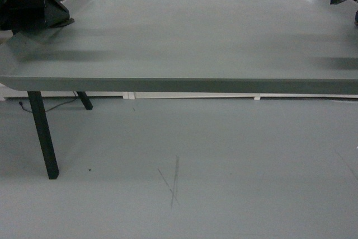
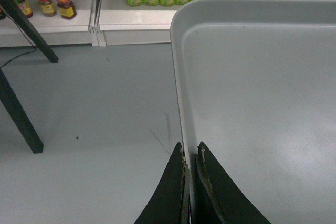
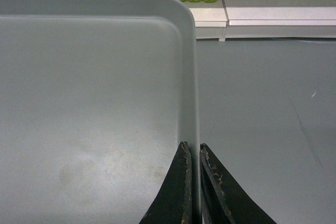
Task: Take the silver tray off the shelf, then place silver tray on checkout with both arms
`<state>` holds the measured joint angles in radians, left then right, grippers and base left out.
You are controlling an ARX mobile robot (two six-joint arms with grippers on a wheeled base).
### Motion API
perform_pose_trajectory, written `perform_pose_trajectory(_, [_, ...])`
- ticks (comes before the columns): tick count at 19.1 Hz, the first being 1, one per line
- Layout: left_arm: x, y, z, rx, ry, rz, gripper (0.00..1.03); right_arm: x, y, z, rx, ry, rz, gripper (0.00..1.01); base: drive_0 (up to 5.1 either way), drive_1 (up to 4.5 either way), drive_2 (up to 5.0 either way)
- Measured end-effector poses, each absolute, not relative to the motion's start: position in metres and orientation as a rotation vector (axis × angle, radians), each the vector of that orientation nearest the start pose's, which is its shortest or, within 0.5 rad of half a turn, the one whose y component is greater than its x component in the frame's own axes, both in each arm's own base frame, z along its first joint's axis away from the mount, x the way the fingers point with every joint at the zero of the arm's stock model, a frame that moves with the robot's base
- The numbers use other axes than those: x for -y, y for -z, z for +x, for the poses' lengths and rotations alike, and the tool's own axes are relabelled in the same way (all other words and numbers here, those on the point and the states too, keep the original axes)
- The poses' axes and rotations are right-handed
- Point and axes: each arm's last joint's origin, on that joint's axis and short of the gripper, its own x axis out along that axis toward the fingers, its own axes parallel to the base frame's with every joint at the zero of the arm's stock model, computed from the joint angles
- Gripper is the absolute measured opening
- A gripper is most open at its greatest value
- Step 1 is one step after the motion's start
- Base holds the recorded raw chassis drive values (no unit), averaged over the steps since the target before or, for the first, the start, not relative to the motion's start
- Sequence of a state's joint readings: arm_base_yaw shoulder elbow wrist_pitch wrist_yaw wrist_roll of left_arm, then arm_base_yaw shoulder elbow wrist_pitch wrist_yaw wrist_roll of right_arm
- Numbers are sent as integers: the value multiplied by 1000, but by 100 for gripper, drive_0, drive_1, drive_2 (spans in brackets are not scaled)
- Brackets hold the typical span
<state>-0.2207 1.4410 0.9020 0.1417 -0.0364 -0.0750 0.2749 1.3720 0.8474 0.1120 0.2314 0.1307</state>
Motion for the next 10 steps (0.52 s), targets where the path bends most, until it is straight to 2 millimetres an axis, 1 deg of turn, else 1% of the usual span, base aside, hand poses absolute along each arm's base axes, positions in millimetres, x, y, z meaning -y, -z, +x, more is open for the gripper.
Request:
perform_pose_trajectory(7, [68, -254, 309, -399, 165, -23, 4, -75, -253, 288, -399, -17, 26, 2, 8, -426, 441])
perform_pose_trajectory(9, [68, -252, 308, -418, 164, -20, 4, -75, -252, 288, -412, -17, 22, 2, 0, 0, 0])
perform_pose_trajectory(10, [68, -255, 308, -393, 166, -24, 4, -75, -256, 288, -388, -16, 28, 2, 0, 0, 0])
